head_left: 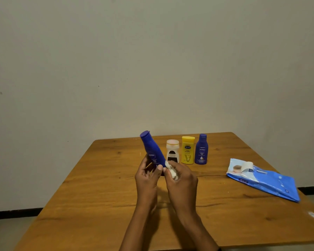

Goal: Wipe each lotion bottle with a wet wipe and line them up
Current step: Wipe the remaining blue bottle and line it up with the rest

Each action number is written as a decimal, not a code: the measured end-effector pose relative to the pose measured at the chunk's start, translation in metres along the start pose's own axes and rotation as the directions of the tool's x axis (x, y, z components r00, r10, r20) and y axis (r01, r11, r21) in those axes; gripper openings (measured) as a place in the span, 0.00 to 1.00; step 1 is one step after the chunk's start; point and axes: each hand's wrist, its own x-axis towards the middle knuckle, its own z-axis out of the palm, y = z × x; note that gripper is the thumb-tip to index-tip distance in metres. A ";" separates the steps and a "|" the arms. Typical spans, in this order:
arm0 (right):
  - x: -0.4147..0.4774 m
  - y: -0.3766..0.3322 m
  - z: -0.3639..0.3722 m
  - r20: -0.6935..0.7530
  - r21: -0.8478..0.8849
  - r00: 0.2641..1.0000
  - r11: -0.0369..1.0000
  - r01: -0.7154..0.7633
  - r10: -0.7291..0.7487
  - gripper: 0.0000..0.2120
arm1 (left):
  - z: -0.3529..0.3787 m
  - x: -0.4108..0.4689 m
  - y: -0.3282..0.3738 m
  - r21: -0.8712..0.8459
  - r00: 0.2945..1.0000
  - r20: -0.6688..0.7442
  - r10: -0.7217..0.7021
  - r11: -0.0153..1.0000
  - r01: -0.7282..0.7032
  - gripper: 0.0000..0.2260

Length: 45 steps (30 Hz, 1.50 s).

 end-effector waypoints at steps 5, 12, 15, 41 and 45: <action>0.017 0.014 0.014 0.019 0.123 0.996 0.989 -0.088 0.086 0.18 | -0.011 0.024 -0.010 0.122 0.999 0.019 0.031 0.992 -0.033 0.28; 0.035 0.035 0.051 0.063 0.101 0.982 0.978 -0.184 0.179 0.19 | -0.015 0.056 -0.037 0.240 0.998 -0.038 0.043 0.970 -0.033 0.24; 0.037 0.045 0.068 0.021 0.084 0.973 0.969 -0.231 0.230 0.15 | -0.016 0.067 -0.054 0.236 0.998 -0.069 -0.003 0.972 0.019 0.25; 0.066 0.093 0.131 -0.093 -0.072 0.932 0.931 -0.358 0.351 0.13 | -0.009 0.131 -0.113 0.343 0.996 -0.086 -0.013 0.938 0.042 0.22; 0.067 0.094 0.131 -0.085 -0.076 0.934 0.932 -0.354 0.348 0.13 | -0.009 0.133 -0.115 0.345 0.997 -0.083 -0.005 0.938 0.033 0.22</action>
